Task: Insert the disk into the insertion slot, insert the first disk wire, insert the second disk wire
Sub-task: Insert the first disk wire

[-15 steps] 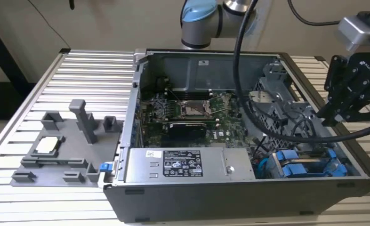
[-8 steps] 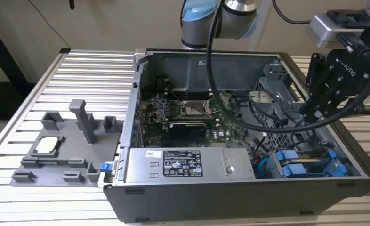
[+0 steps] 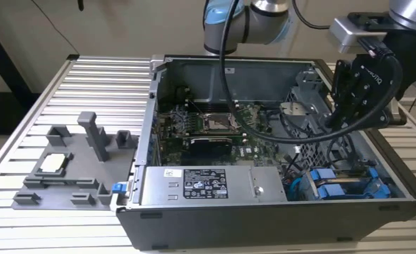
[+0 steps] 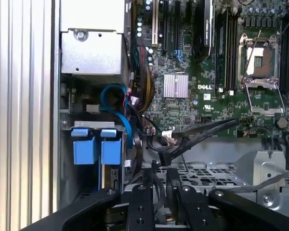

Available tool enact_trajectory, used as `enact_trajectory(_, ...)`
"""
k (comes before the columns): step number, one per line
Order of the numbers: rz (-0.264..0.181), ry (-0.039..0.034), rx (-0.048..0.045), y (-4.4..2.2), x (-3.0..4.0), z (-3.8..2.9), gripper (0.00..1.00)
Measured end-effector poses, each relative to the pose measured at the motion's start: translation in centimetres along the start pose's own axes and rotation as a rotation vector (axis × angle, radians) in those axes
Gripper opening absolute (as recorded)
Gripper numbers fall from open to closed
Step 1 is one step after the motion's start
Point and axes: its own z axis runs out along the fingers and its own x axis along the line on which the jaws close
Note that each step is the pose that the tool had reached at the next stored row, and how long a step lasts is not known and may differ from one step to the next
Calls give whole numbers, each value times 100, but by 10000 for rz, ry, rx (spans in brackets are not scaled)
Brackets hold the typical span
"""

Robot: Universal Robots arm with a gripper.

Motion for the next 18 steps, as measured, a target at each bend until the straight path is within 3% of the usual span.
enact_trajectory(6,-359,96,21,28,-61,73,27)
enact_trajectory(9,-374,157,100,88,-79,105,27)
enact_trajectory(12,-384,187,293,150,-85,134,27)
enact_trajectory(18,-434,210,823,249,-87,188,27)
